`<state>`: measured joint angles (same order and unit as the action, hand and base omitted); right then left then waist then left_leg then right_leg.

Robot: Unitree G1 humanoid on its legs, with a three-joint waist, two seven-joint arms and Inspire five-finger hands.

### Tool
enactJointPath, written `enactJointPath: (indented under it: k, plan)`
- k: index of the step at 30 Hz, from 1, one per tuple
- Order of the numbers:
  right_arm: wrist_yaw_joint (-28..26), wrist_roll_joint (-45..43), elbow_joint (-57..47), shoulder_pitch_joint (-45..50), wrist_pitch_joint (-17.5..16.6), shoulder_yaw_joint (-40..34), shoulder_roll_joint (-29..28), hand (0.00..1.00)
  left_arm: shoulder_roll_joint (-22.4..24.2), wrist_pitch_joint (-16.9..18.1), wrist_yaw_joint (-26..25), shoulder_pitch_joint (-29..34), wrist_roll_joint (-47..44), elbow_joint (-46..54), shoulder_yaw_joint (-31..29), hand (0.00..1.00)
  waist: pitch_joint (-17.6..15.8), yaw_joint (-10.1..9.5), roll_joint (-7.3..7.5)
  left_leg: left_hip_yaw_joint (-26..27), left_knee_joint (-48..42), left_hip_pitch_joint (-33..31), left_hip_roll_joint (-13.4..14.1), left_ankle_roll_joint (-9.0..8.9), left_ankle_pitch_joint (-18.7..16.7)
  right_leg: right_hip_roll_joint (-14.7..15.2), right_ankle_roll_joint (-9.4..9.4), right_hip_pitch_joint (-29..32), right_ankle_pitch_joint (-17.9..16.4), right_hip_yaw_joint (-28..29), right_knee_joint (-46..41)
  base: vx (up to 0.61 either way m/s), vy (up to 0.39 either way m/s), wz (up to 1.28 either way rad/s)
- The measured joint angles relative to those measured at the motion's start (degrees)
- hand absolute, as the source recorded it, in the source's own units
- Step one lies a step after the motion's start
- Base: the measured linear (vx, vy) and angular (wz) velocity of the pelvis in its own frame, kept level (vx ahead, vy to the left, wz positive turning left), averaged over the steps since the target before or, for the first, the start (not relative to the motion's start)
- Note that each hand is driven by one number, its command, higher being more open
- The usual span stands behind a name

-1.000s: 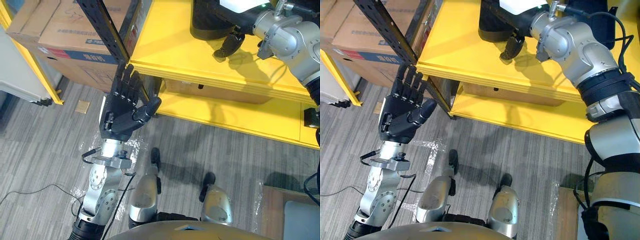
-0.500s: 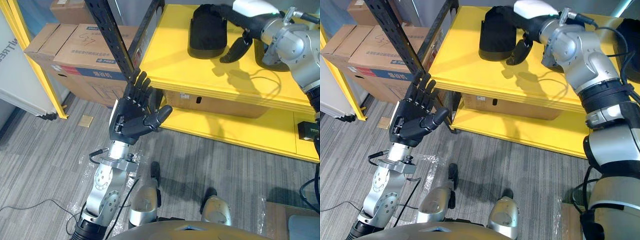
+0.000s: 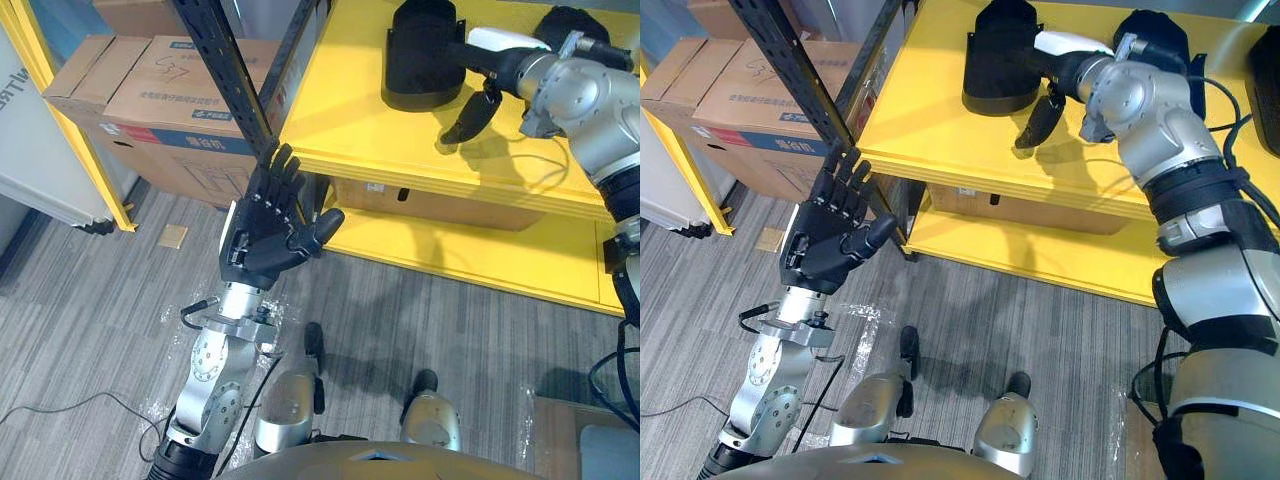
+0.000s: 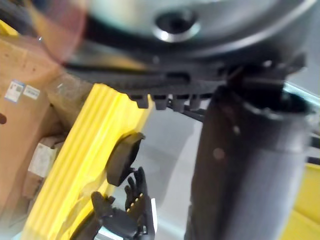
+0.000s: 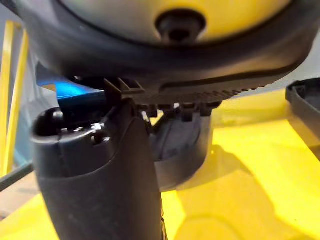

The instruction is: Walk over and take three plastic housings, then place them on the shelf

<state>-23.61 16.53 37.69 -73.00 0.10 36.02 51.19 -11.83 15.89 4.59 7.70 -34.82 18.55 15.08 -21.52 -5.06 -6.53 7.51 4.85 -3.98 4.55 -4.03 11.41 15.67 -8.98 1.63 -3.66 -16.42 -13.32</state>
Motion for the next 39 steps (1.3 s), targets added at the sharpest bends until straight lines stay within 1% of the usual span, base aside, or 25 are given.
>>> enactJointPath:
  k: [3,6,8,10,12,15,17,19,21,24,29,33,36,39]
  plan:
    - [-0.05,-0.02,0.01,-0.02,-0.2,0.49,0.0,1.0,0.0,0.0,-0.39,0.0,0.0,0.01,-0.03,1.0,-0.3,0.49,0.43,0.09,0.02,0.0,-0.01,-0.51,-0.38,0.01,0.12,0.11,-0.08,0.02,-0.1,0.0,0.0,0.0]
    - [-1.25,-0.65,0.01,-0.01,0.14,0.6,0.0,1.0,0.02,0.0,-0.47,-0.01,0.0,0.08,-0.13,1.0,-0.48,0.69,0.6,0.17,0.02,0.0,0.0,-0.52,-0.38,0.01,0.22,0.27,-0.16,0.03,-0.34,0.0,0.0,0.0]
    - [-2.78,-2.49,0.03,-0.02,1.12,0.59,0.0,1.0,0.12,-0.01,-0.55,0.0,0.0,0.57,-0.12,1.0,-0.67,0.76,0.76,0.16,0.02,0.03,0.05,-0.54,-0.4,-0.03,0.28,0.3,-0.21,0.02,-0.46,0.0,0.0,0.0]
    - [-5.94,-3.75,0.28,-0.01,3.43,0.59,-0.1,1.0,0.16,-0.01,-0.63,-0.05,0.0,2.43,-0.17,1.0,-0.98,0.76,1.16,0.16,0.0,0.03,0.04,-0.57,-0.42,-0.03,0.33,0.3,-0.24,0.02,-0.5,0.0,0.0,0.0]
    - [-6.96,-3.74,0.39,-0.02,4.28,0.57,-0.17,1.0,0.16,-0.02,-0.66,-0.34,0.0,2.97,-0.24,1.0,-1.09,0.74,1.24,0.16,-0.02,0.05,0.01,-0.56,-0.42,0.02,0.33,0.3,-0.23,0.04,-0.54,0.0,0.0,0.0]
    - [-6.88,-3.79,0.68,-0.4,4.15,0.58,-0.57,1.0,0.16,-0.02,-0.9,-0.47,0.0,3.34,-0.37,1.0,-2.01,0.75,1.67,0.35,-0.05,0.44,0.08,-0.57,-0.43,0.02,0.47,0.33,-0.36,0.36,-1.08,-0.01,-0.016,-0.05]
    - [-6.12,-3.79,1.6,-2.2,3.92,0.59,-1.29,1.0,0.17,-0.03,-1.03,-0.76,0.0,3.36,-0.37,1.0,-3.2,0.8,1.9,0.68,-0.07,0.4,0.15,-0.62,-0.47,0.04,0.71,1.18,-0.54,1.01,-1.97,-0.04,-0.022,-0.11]
    - [-4.97,-3.79,2.29,-3.92,3.77,0.67,-1.56,1.0,0.15,-0.66,-1.47,-1.57,-0.01,3.36,-0.38,1.0,-5.08,0.86,1.97,0.7,-0.13,0.42,0.21,-0.63,-0.45,0.08,0.91,1.46,-0.73,1.08,-2.73,-0.06,-0.024,-0.02]
    - [-4.42,-3.82,2.31,-4.51,3.7,0.68,-1.54,1.0,0.12,-1.03,-1.49,-1.76,-0.01,3.35,-0.4,1.0,-5.95,0.7,1.98,0.64,-0.83,0.08,0.28,-0.67,-0.62,0.07,1.14,1.46,-0.87,1.07,-2.75,-0.05,-0.021,0.03]
    - [-3.7,-4.08,2.3,-4.68,3.03,0.8,-1.48,1.0,-0.11,-1.21,-1.56,-2.25,-0.01,3.35,-0.45,1.0,-5.98,0.62,1.99,0.42,-2.37,-1.52,0.38,-0.43,-1.04,0.05,1.32,2.3,-0.94,1.04,-2.87,-0.01,-0.01,0.03]
    - [-3.66,-5.95,2.29,-4.78,2.93,1.37,-1.48,1.0,-0.35,-1.22,-1.6,-3.14,-0.01,3.35,-0.73,1.0,-6.22,0.53,2.2,0.39,-3.58,-1.68,0.59,-0.59,-1.63,0.03,1.2,2.24,-0.89,1.06,-3.59,0.0,-0.012,-0.01]
    - [-5.03,-6.9,2.26,-4.49,2.83,1.59,-1.51,1.0,-0.4,-1.35,-1.6,-3.32,-0.01,3.35,-1.16,1.0,-6.25,0.49,2.26,0.42,-3.94,-1.63,1.06,-0.7,-1.85,-0.43,1.48,2.08,-1.05,1.07,-3.67,0.0,-0.036,-0.02]
    - [-6.38,-6.99,2.26,-4.12,2.9,1.59,-1.52,1.0,-0.41,-2.36,-1.6,-3.34,-0.01,3.36,-1.84,1.0,-6.25,0.53,2.26,0.38,-4.45,-1.57,1.29,-0.83,-2.11,-0.66,1.58,1.81,-1.13,1.08,-3.72,0.0,-0.011,0.0]
    - [-6.99,-6.97,2.21,-3.61,2.88,1.37,-1.52,1.0,-0.47,-2.51,-1.57,-3.4,0.0,3.36,-1.85,1.0,-6.25,0.57,2.26,0.4,-4.54,-1.44,1.38,-0.83,-2.17,-0.74,1.66,1.66,-1.18,1.07,-3.72,0.0,0.0,0.0]
